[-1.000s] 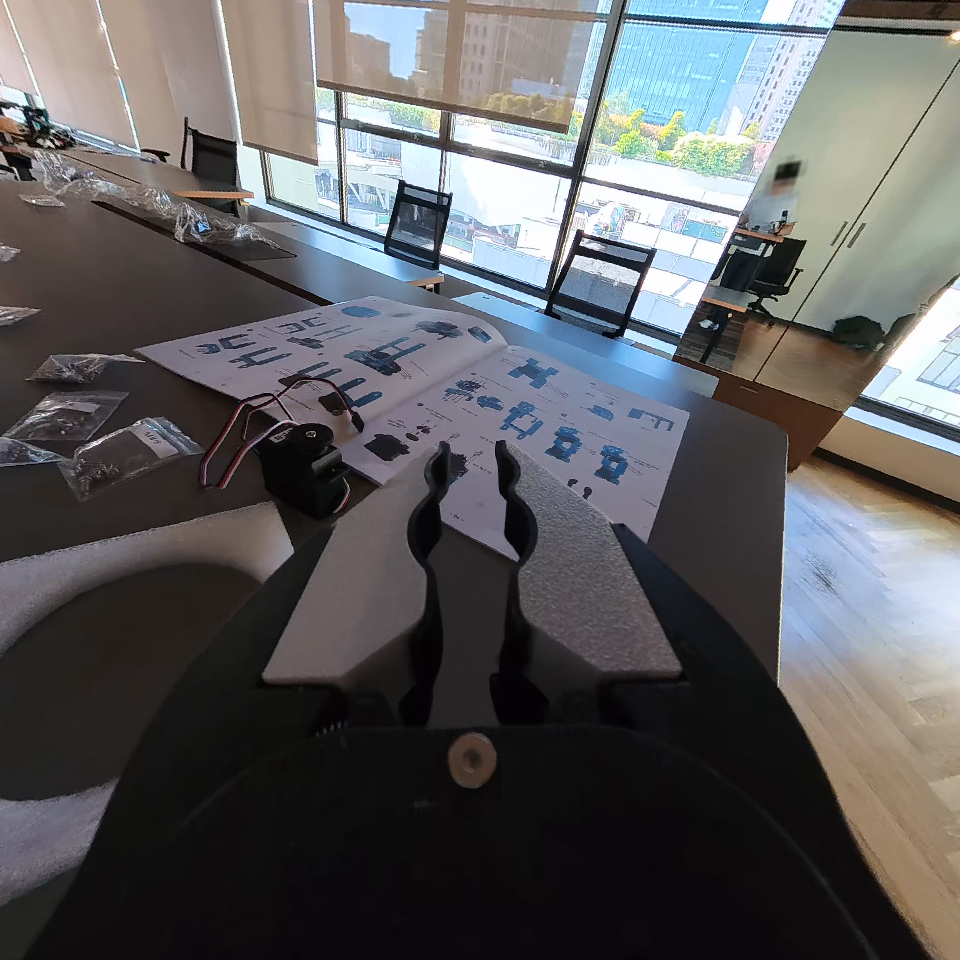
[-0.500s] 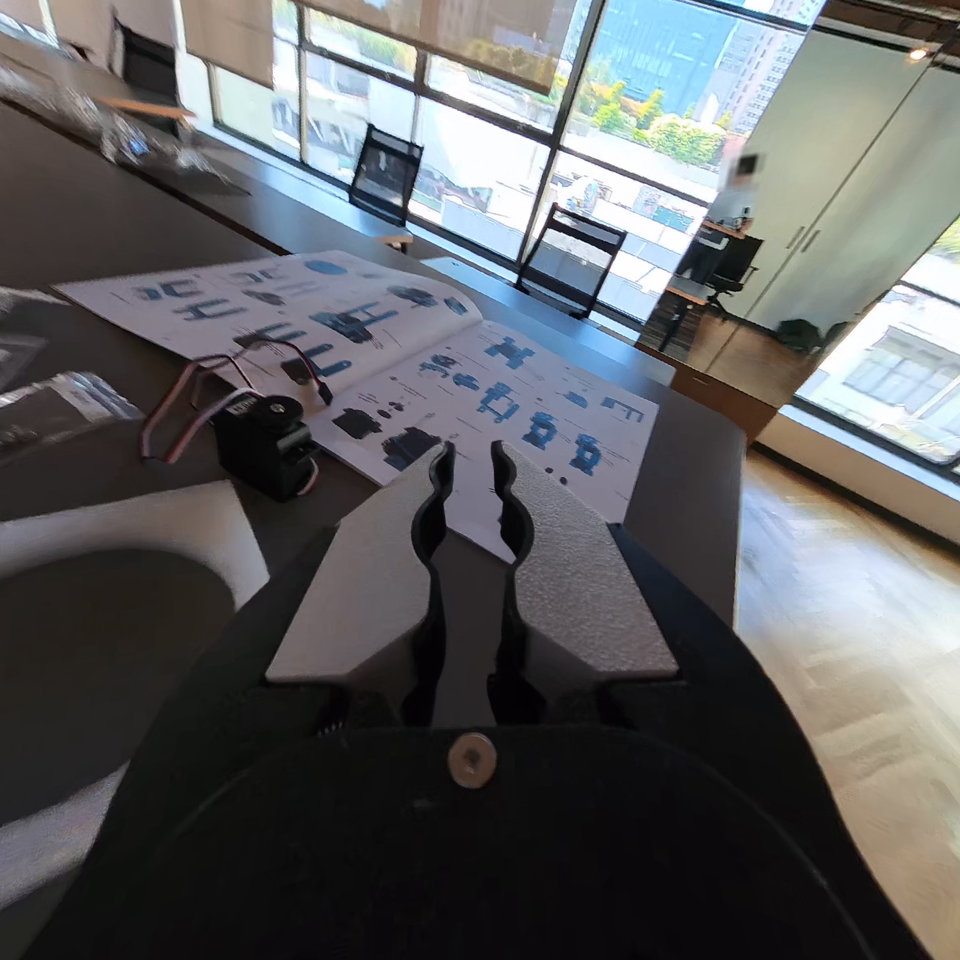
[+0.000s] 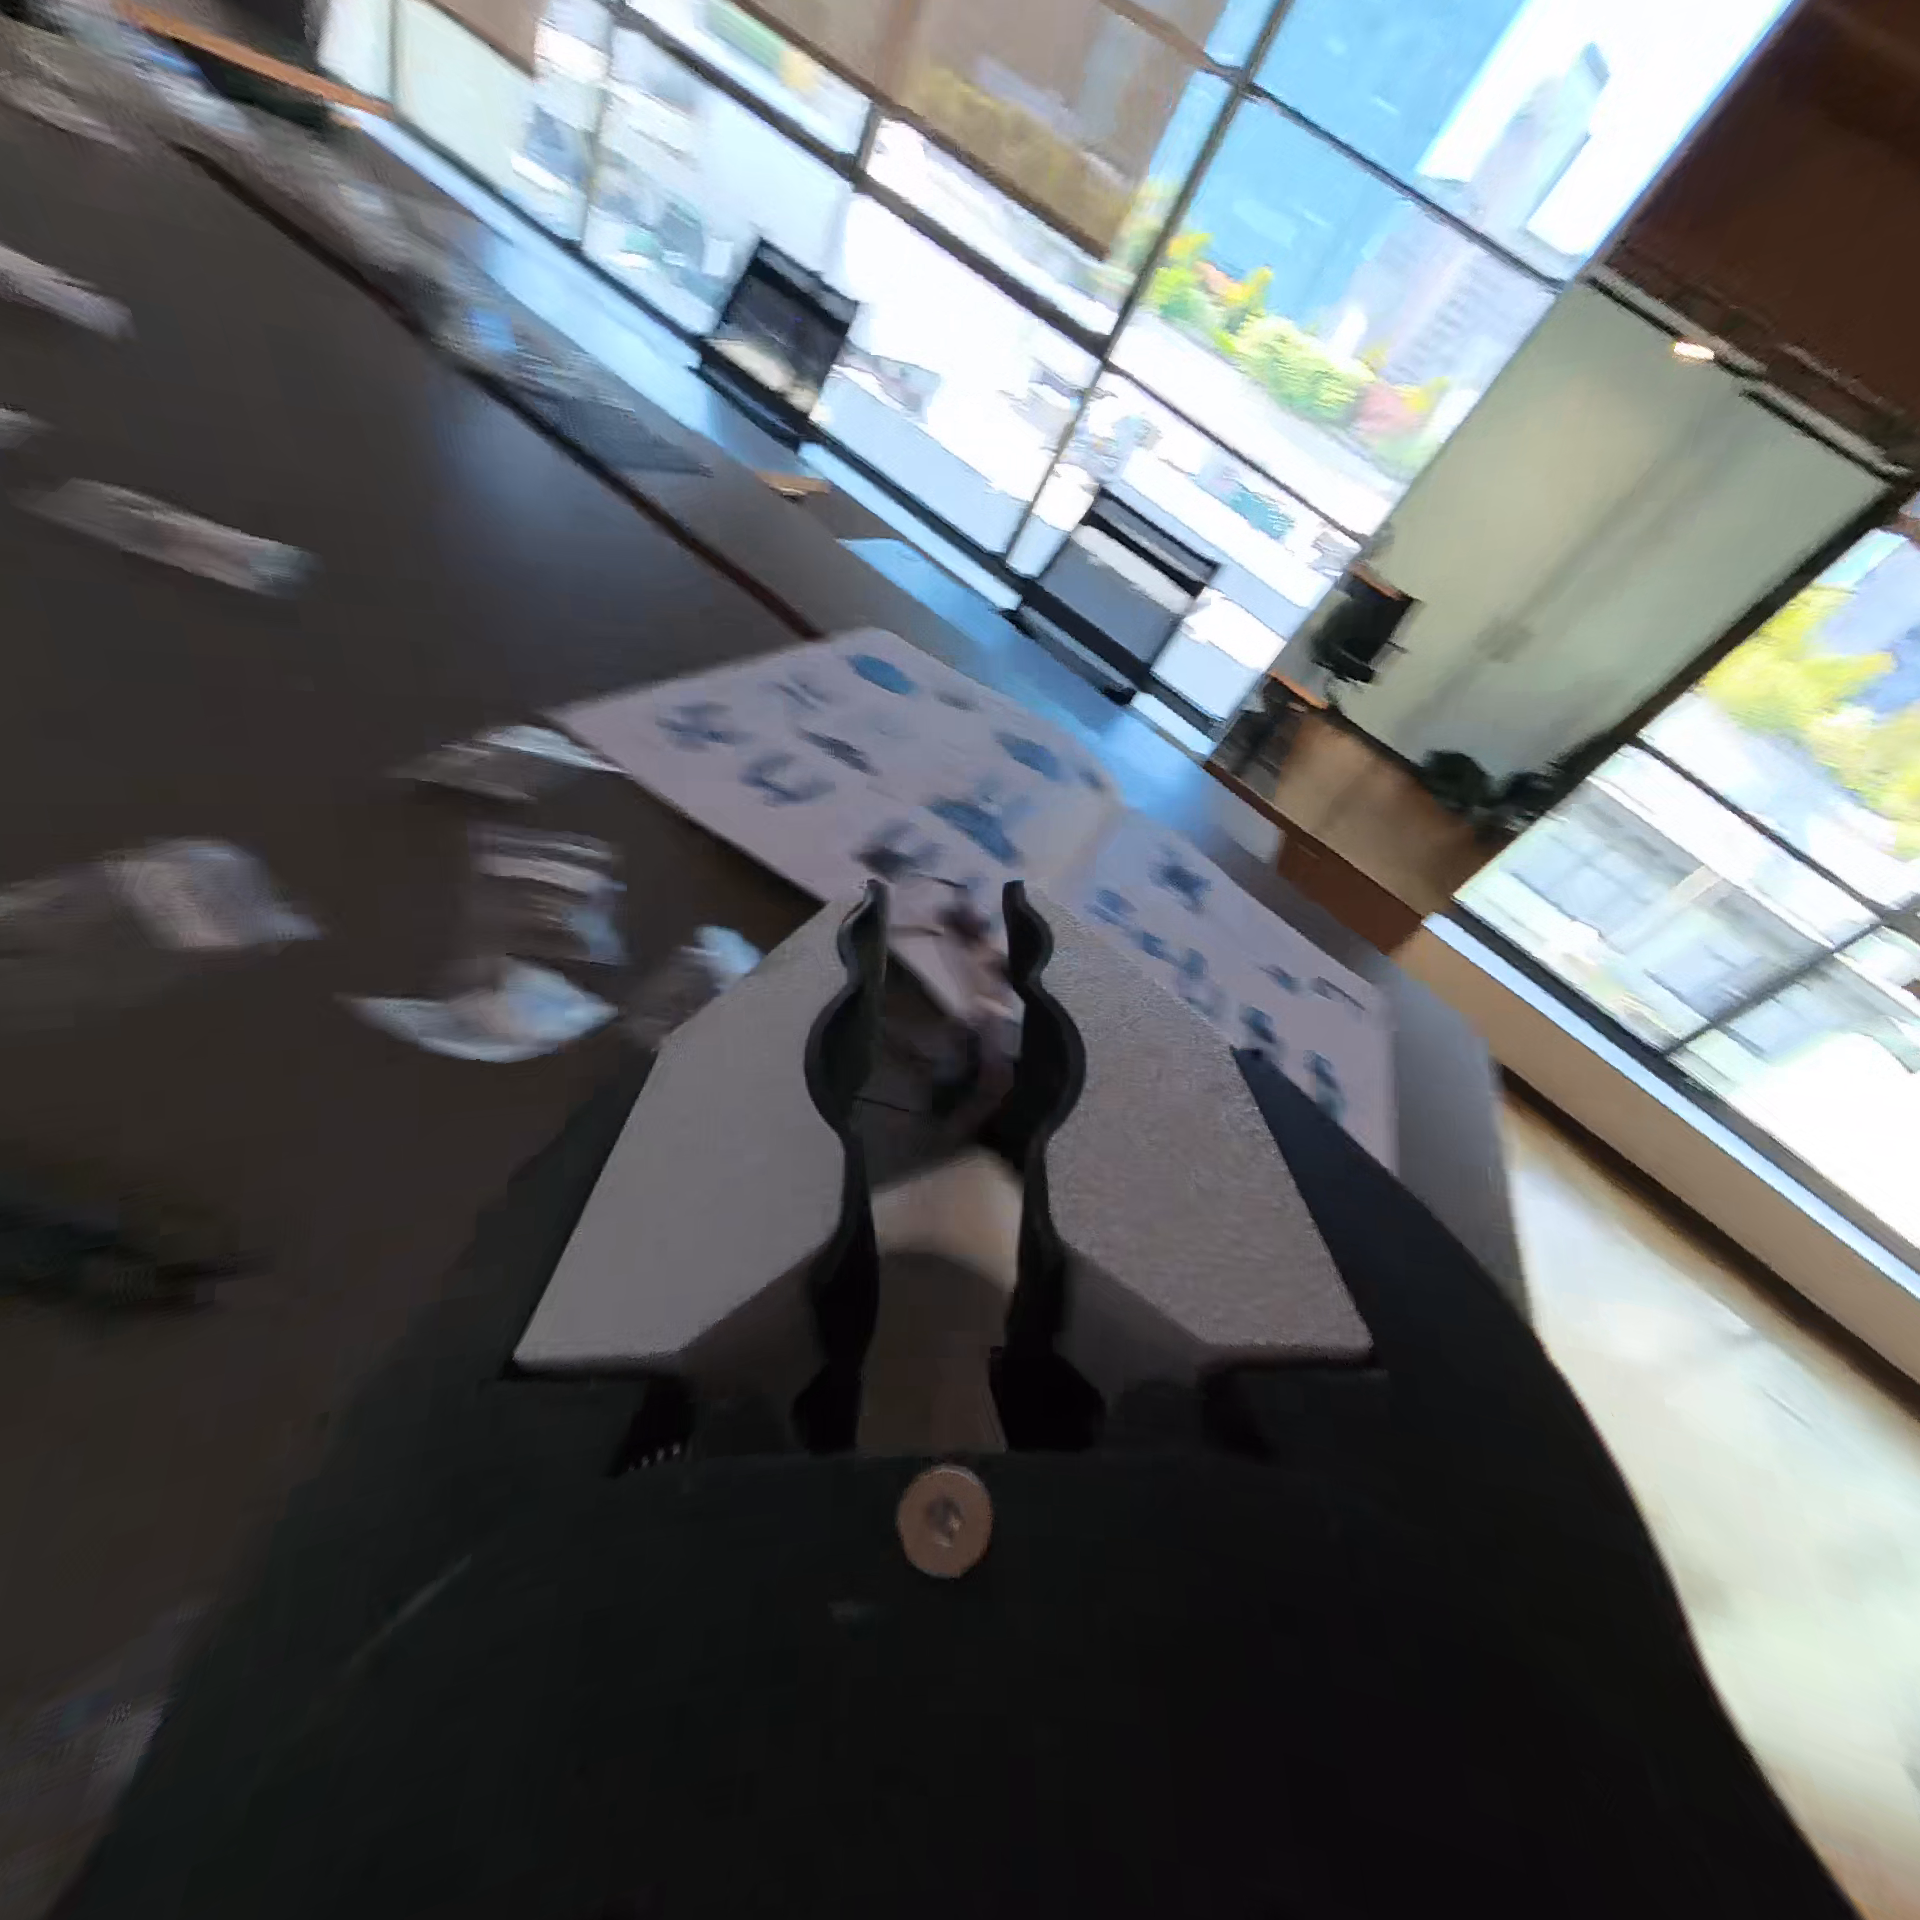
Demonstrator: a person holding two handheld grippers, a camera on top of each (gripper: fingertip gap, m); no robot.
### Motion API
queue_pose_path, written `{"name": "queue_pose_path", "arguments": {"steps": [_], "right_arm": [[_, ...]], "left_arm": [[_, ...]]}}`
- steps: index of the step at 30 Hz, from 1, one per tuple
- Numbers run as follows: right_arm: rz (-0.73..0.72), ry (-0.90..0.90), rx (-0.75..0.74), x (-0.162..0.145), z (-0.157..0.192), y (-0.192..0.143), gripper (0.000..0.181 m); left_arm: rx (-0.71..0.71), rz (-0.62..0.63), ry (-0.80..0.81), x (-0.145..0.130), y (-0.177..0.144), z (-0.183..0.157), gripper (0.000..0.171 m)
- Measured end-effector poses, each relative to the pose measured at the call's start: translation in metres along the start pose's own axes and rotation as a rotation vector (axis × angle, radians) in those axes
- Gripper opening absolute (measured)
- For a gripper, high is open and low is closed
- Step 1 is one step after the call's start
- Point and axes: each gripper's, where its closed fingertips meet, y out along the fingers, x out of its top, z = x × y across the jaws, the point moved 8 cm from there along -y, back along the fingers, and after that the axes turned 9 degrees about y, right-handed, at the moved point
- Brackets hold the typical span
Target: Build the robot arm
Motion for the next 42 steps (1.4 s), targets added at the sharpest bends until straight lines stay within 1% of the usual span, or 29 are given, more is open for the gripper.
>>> {"name": "queue_pose_path", "arguments": {"steps": [3,6,8,10,12,14,18,20,23,24,26,30,35,37,39,41,42], "right_arm": [[0.042,-0.097,0.195,0.022,0.072,-0.002,0.024],[0.127,-0.12,0.426,0.029,0.118,0.007,0.035],[0.179,-0.105,0.533,0.03,0.133,0.015,0.048],[0.196,-0.073,0.624,0.03,0.142,0.021,0.051],[0.215,-0.045,0.661,0.028,0.148,0.028,0.056],[0.226,-0.04,0.71,0.027,0.156,0.029,0.061],[0.207,-0.057,0.794,0.029,0.179,0.025,0.06],[0.211,-0.053,0.802,0.033,0.193,0.03,0.06],[0.214,-0.04,0.763,0.043,0.213,0.045,0.056],[0.219,-0.033,0.752,0.046,0.222,0.051,0.055],[0.236,-0.045,0.726,0.05,0.238,0.065,0.053],[0.287,-0.068,0.7,0.053,0.275,0.092,0.051],[0.317,-0.016,0.661,0.064,0.326,0.118,0.049],[0.348,-0.035,0.647,0.065,0.345,0.123,0.048],[0.381,-0.085,0.609,0.064,0.359,0.123,0.047],[0.395,-0.122,0.58,0.062,0.368,0.119,0.043],[0.39,-0.116,0.57,0.062,0.371,0.116,0.038]], "left_arm": [[-0.009,-0.001,-0.036,-0.009,-0.008,0.005,0.051],[0.007,-0.031,-0.055,-0.014,-0.011,0.002,0.063],[0.005,-0.036,-0.063,-0.015,-0.01,-0.004,0.071],[0.027,-0.021,-0.072,-0.015,-0.009,-0.011,0.077],[0.04,-0.003,-0.081,-0.013,-0.011,-0.021,0.082],[0.049,0.0,-0.066,-0.013,-0.013,-0.031,0.081],[0.079,0.032,-0.065,-0.019,-0.011,-0.037,0.08],[0.074,0.021,-0.087,-0.019,-0.011,-0.037,0.078],[0.064,0.025,-0.068,-0.023,-0.013,-0.03,0.065],[0.066,0.037,-0.059,-0.025,-0.014,-0.025,0.064],[0.057,0.058,-0.044,-0.03,-0.015,-0.011,0.063],[-0.008,0.052,-0.02,-0.037,-0.02,0.022,0.046],[-0.115,0.069,0.038,-0.046,-0.032,0.065,0.036],[-0.143,0.068,0.048,-0.049,-0.035,0.08,0.032],[-0.18,0.051,0.022,-0.05,-0.036,0.091,0.029],[-0.224,0.027,-0.009,-0.048,-0.037,0.096,0.025],[-0.242,0.019,-0.016,-0.048,-0.037,0.098,0.023]]}}
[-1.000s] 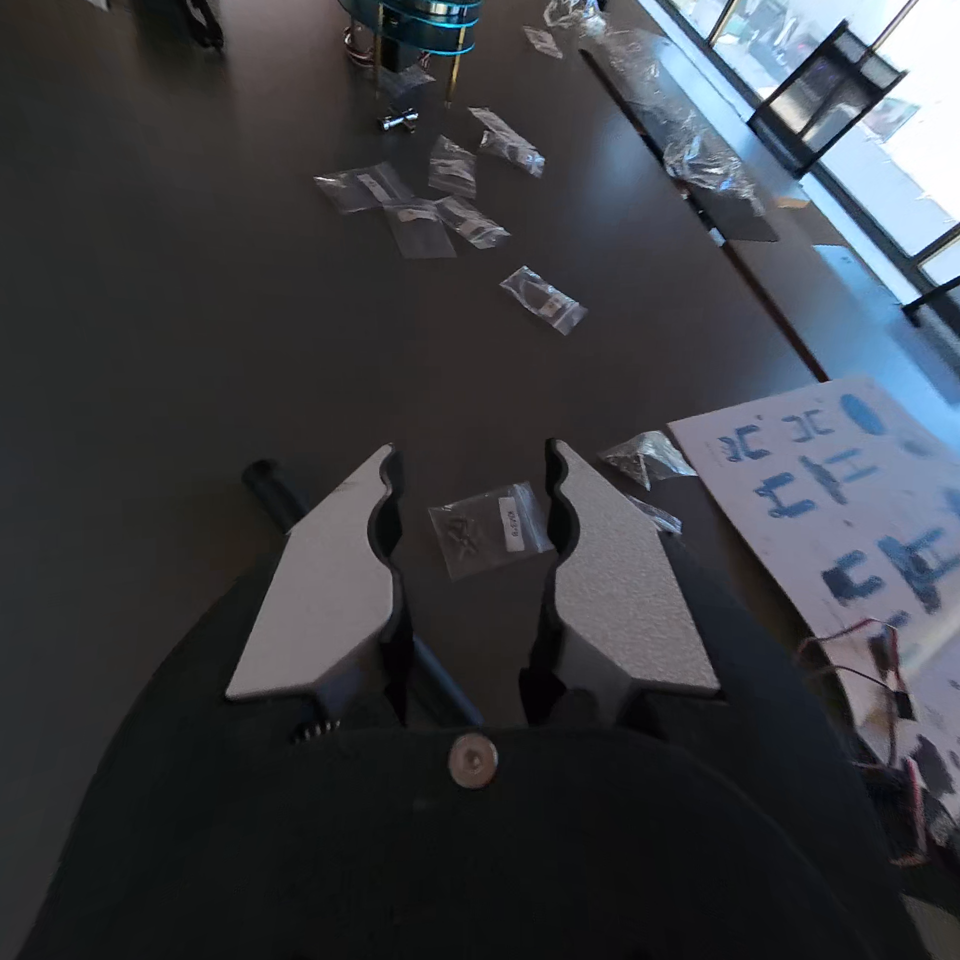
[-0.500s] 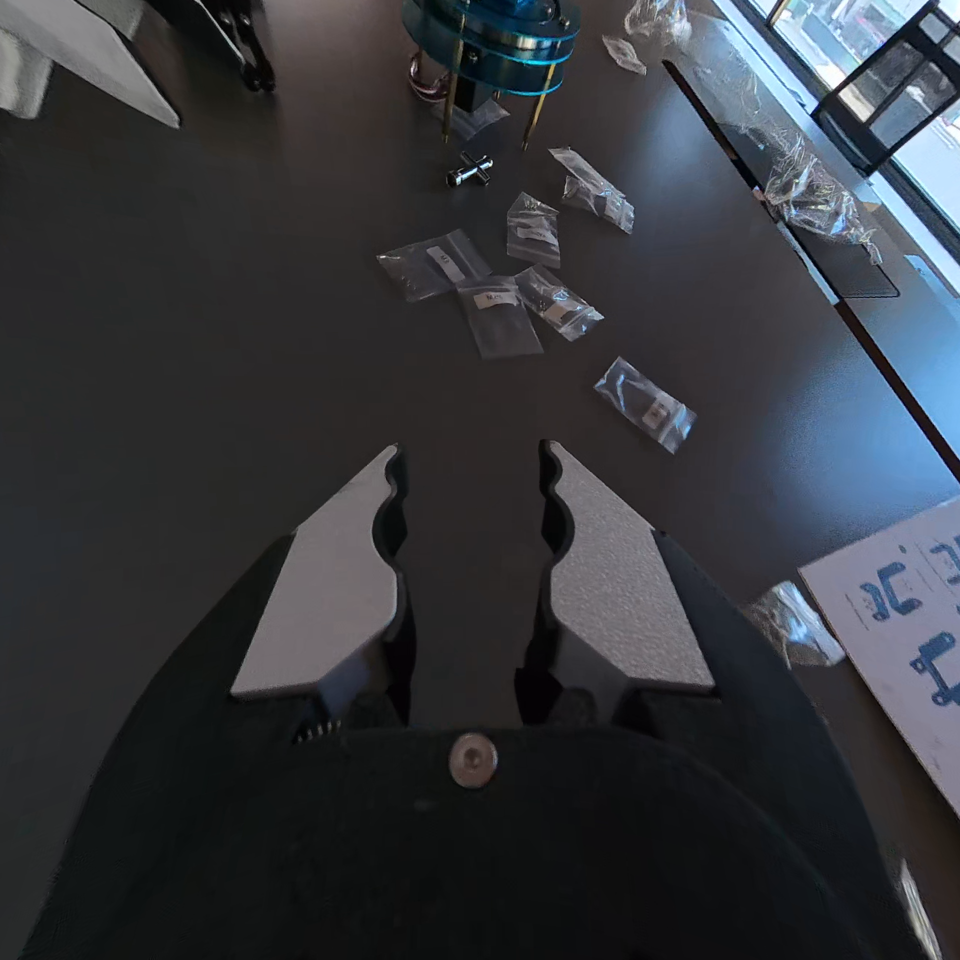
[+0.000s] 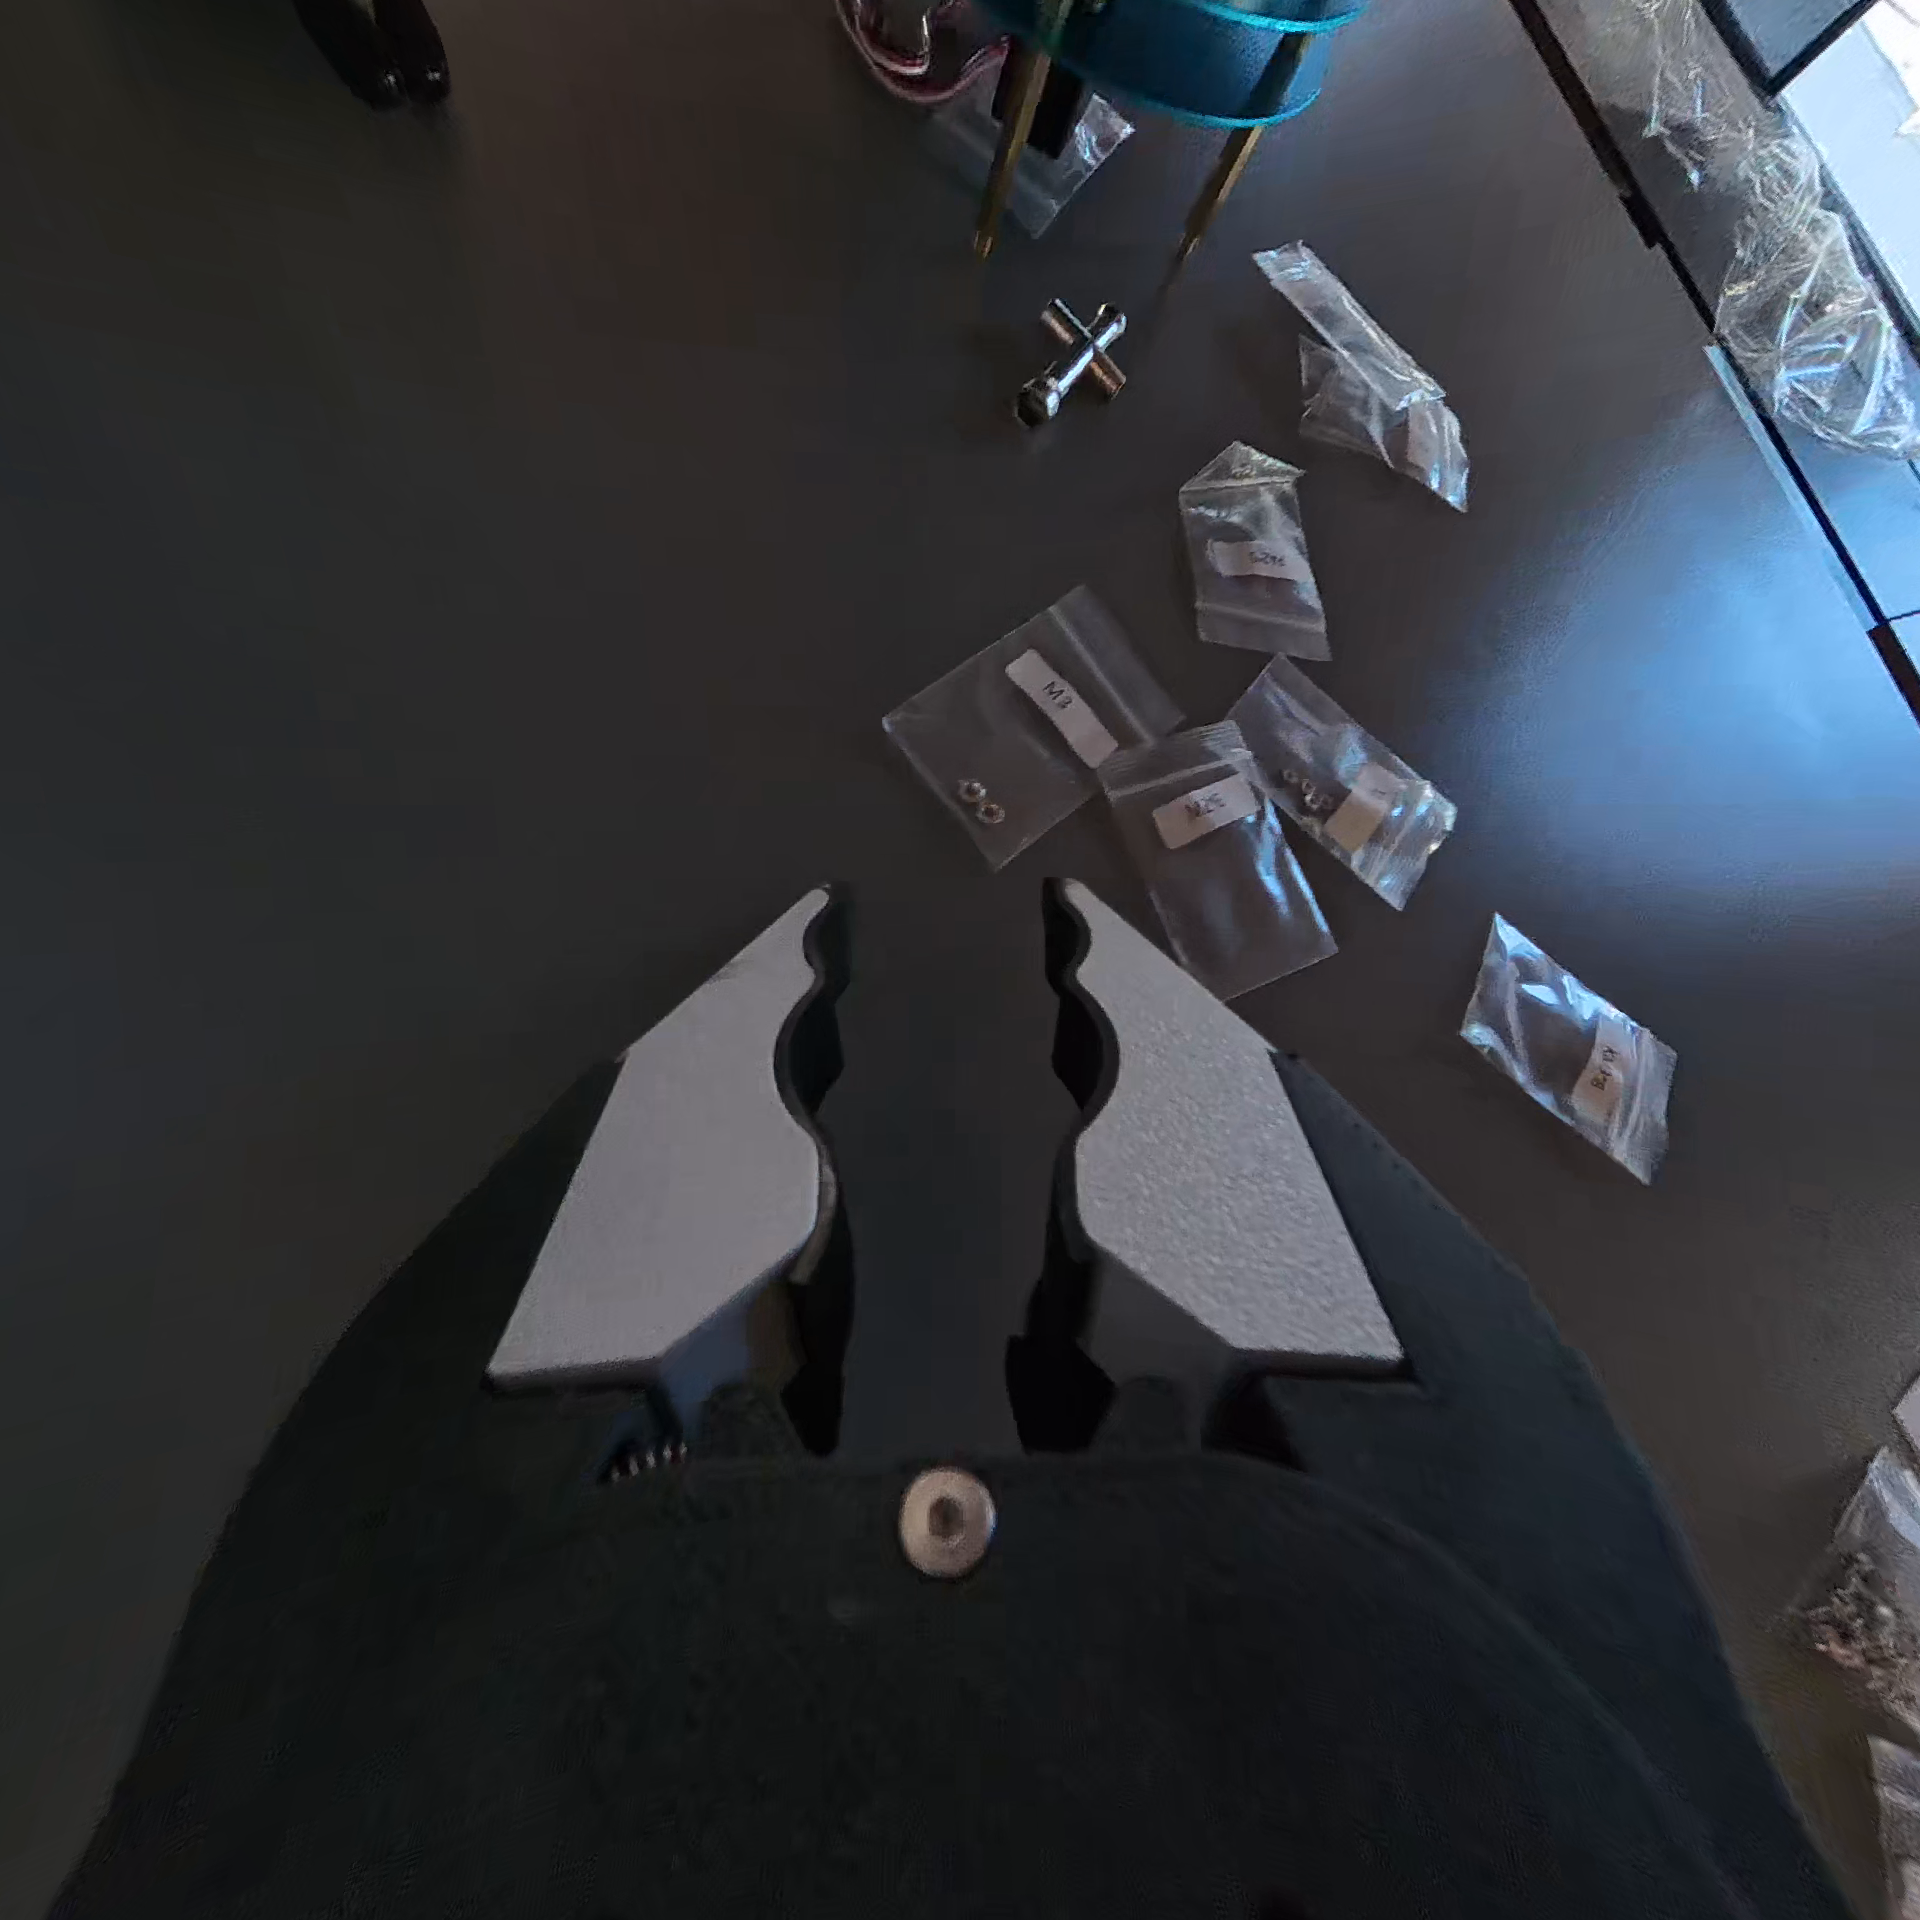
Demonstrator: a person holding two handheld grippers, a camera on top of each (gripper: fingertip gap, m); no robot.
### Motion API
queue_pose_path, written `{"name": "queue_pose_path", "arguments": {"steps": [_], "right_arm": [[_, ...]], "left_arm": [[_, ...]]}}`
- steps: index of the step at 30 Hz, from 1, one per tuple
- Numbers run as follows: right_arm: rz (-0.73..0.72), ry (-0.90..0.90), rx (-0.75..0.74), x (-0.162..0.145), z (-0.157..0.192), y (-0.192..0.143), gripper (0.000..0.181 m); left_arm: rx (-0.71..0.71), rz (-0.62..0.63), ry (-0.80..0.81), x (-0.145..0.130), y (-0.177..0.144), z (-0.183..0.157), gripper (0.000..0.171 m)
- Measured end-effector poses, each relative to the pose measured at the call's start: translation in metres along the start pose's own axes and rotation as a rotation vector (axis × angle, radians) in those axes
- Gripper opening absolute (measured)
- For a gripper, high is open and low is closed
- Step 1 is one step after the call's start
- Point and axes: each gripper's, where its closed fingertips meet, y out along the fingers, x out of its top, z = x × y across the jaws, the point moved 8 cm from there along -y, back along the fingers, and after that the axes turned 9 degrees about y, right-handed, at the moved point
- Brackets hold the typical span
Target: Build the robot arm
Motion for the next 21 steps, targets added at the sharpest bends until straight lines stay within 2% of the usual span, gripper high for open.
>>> {"name": "queue_pose_path", "arguments": {"steps": [2,5,9,12,17,21], "right_arm": [[0.006,0.032,-0.008,-0.001,0.006,-0.002,0.036],[0.031,0.044,-0.031,-0.003,0.008,-0.007,0.035],[0.023,-0.016,-0.065,-0.007,0.013,-0.02,0.026],[0.013,-0.004,-0.013,-0.012,0.018,-0.024,0.014],[0.008,-0.037,0.041,-0.02,0.023,-0.023,0.001],[-0.018,-0.04,0.089,-0.011,0.029,-0.015,0.0]], "left_arm": [[-0.029,-0.011,0.007,0.001,-0.003,0.002,0.01],[-0.014,-0.038,0.023,0.002,-0.005,0.004,0.0],[-0.003,-0.07,0.011,0.005,-0.002,0.002,0.0],[0.062,-0.059,0.007,0.012,-0.005,-0.001,0.0],[0.181,-0.033,0.016,0.015,-0.024,-0.008,0.0],[0.253,0.005,0.011,0.011,-0.049,-0.007,0.002]]}}
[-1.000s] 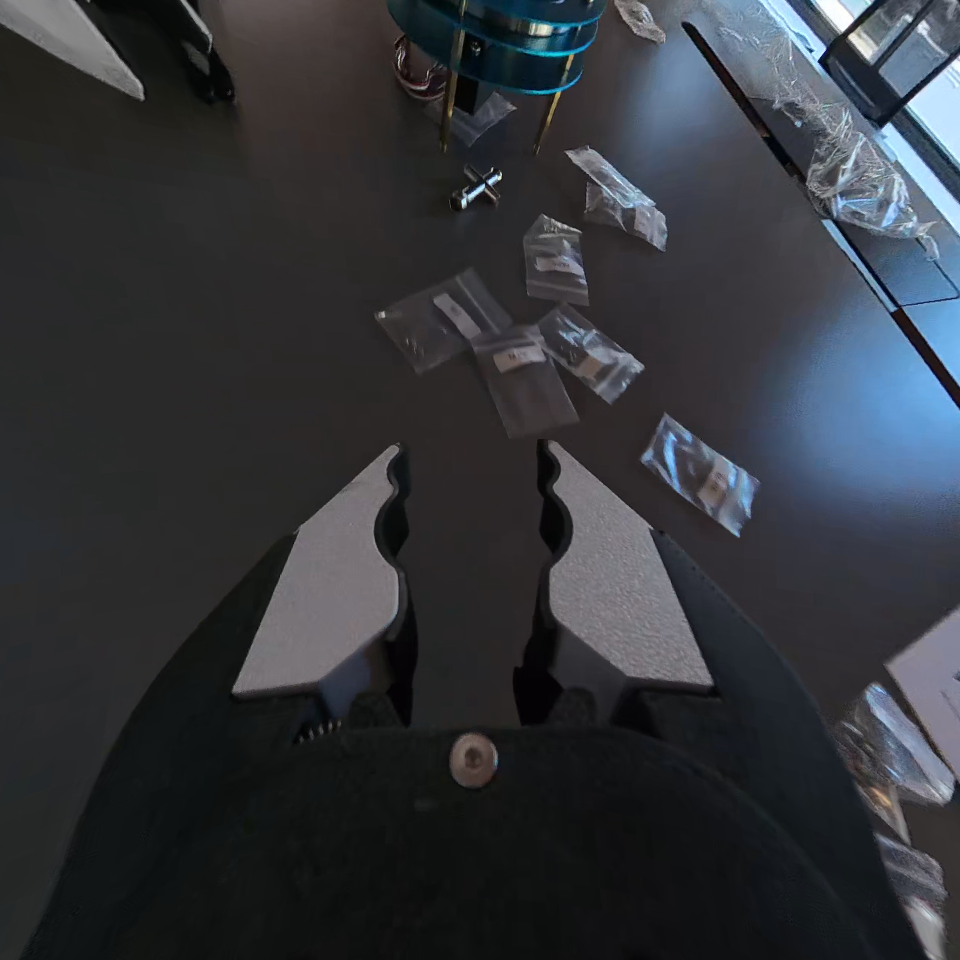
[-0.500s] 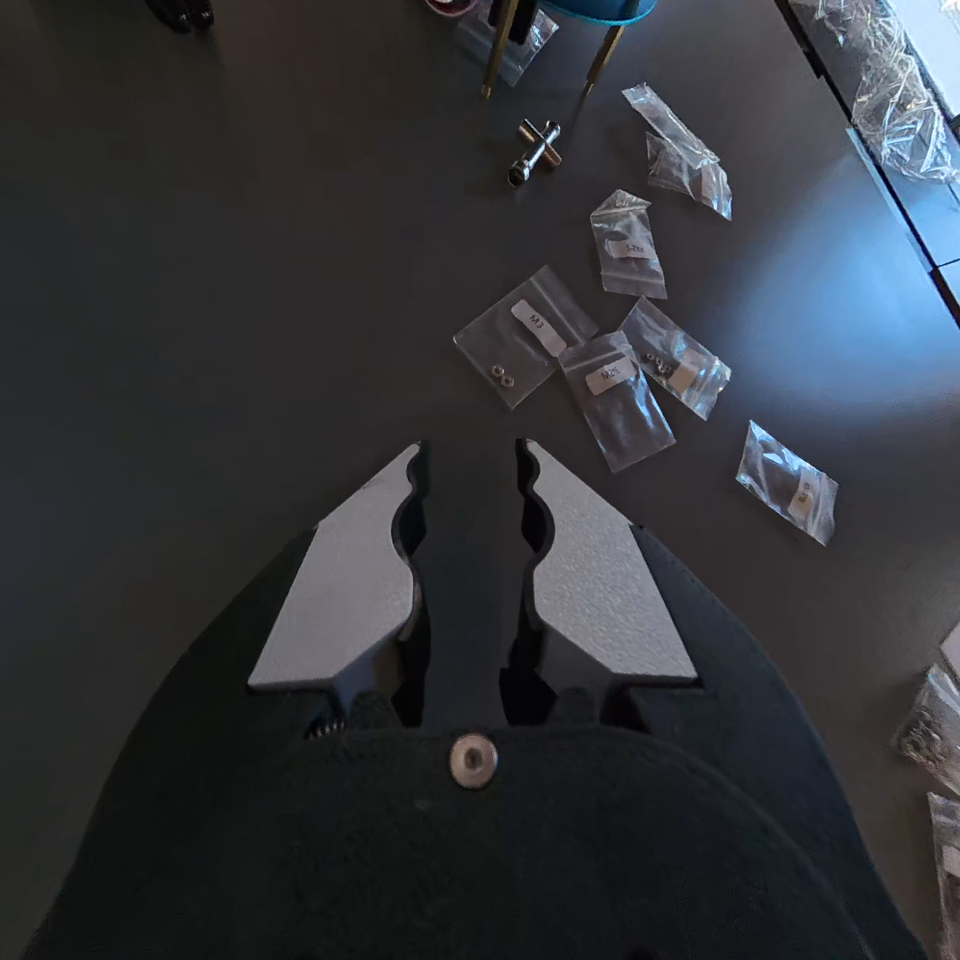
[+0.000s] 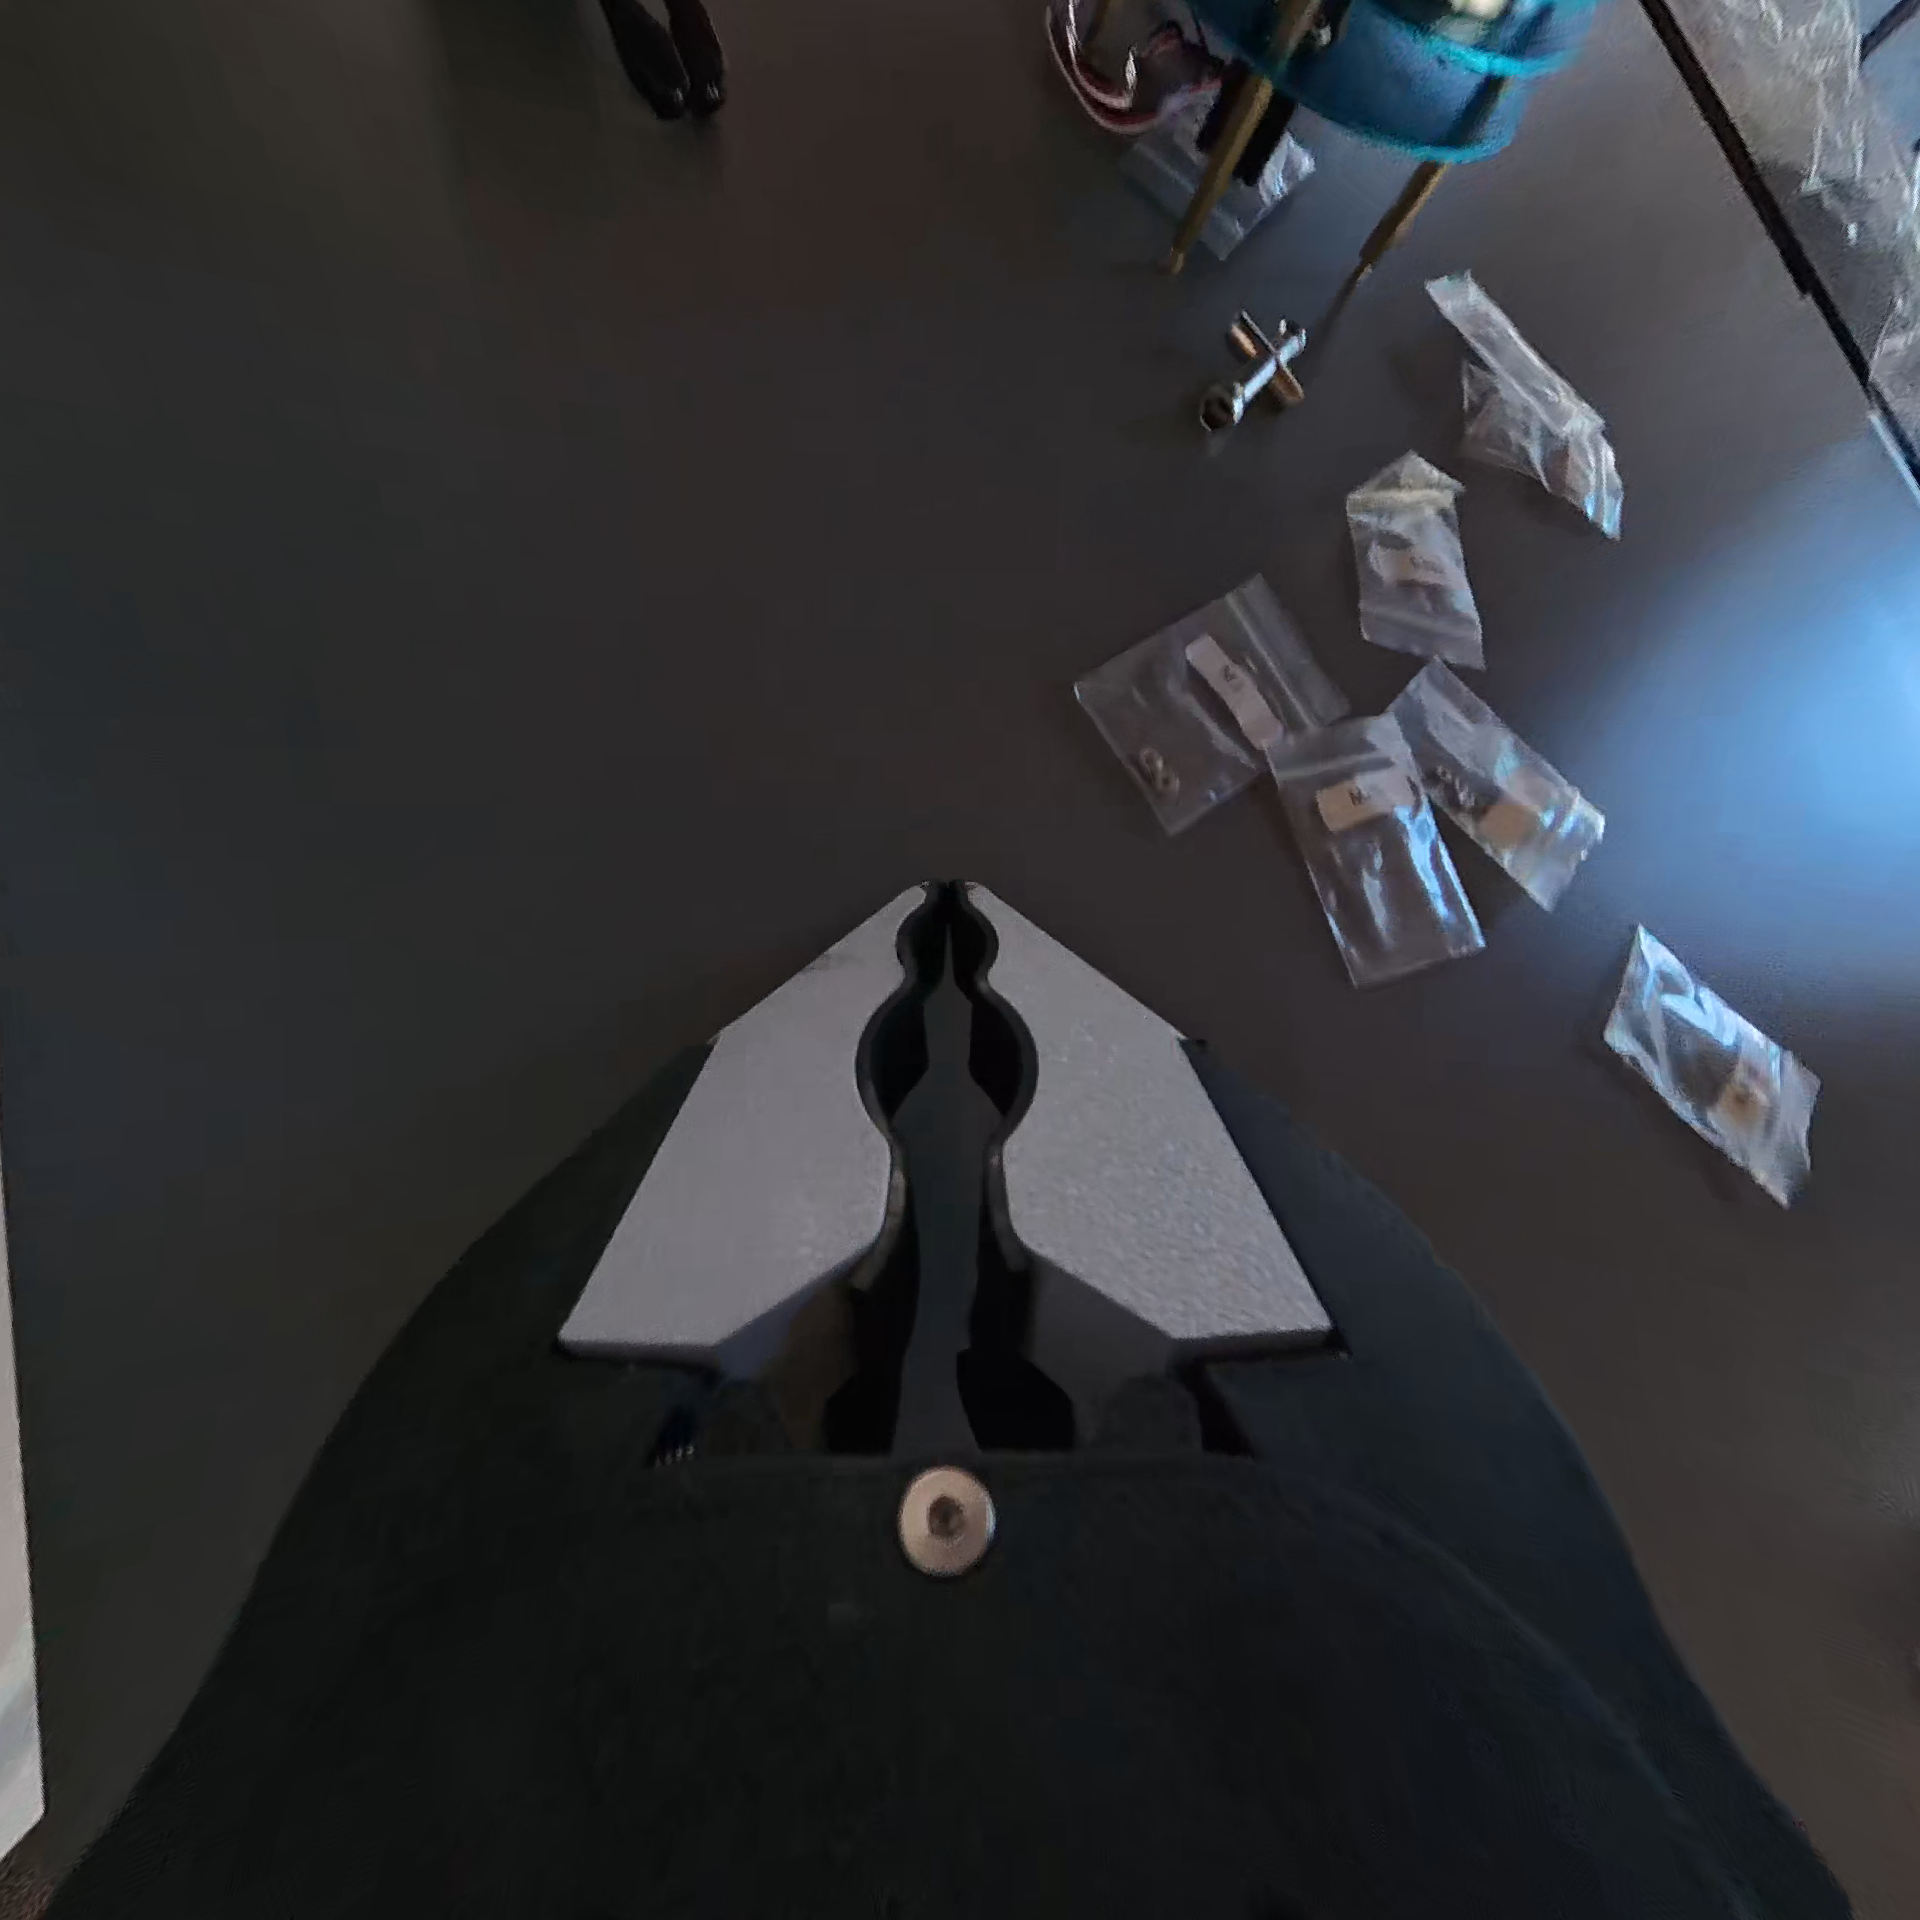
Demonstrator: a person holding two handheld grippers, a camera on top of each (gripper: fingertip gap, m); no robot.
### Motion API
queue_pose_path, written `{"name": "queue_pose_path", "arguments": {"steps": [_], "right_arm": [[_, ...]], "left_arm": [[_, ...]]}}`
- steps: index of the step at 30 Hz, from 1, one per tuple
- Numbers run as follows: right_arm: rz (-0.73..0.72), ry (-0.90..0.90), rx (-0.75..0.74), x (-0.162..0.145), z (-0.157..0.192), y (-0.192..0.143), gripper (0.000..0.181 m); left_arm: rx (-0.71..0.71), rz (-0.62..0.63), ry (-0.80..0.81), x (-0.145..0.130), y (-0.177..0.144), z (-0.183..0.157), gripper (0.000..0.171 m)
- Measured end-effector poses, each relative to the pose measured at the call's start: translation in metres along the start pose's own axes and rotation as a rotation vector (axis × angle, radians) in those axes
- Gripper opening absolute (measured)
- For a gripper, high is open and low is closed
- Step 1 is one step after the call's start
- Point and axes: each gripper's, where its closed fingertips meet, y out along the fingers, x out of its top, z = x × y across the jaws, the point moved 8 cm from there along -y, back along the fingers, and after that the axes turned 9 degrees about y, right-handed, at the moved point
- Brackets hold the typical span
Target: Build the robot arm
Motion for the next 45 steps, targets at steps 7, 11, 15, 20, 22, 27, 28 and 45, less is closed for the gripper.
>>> {"name": "queue_pose_path", "arguments": {"steps": [7,11,15,20,22,27,28,45], "right_arm": [[-0.155,-0.13,0.113,0.061,0.044,0.026,0.0],[-0.218,-0.187,0.156,0.114,0.077,0.062,0.0],[-0.282,-0.152,0.11,0.177,0.103,0.107,0.0],[-0.316,-0.05,0.032,0.234,0.125,0.141,0.0],[-0.27,-0.032,-0.047,0.237,0.126,0.144,0.001],[-0.186,0.061,-0.23,0.214,0.114,0.126,0.005],[-0.173,0.079,-0.279,0.207,0.105,0.117,0.007],[-0.094,-0.015,0.247,0.11,-0.162,0.11,0.048]], "left_arm": [[0.145,0.103,0.083,-0.025,-0.042,0.062,0.003],[0.107,0.173,0.088,-0.052,-0.062,0.115,0.004],[0.018,0.239,0.184,-0.084,-0.076,0.168,0.005],[-0.182,0.242,0.226,-0.101,-0.076,0.211,0.011],[-0.274,0.25,0.217,-0.104,-0.067,0.221,0.019],[-0.432,0.189,0.199,-0.099,-0.045,0.226,0.027],[-0.437,0.178,0.197,-0.097,-0.041,0.226,0.027],[-0.118,0.275,0.029,-0.035,-0.026,0.167,0.028]]}}
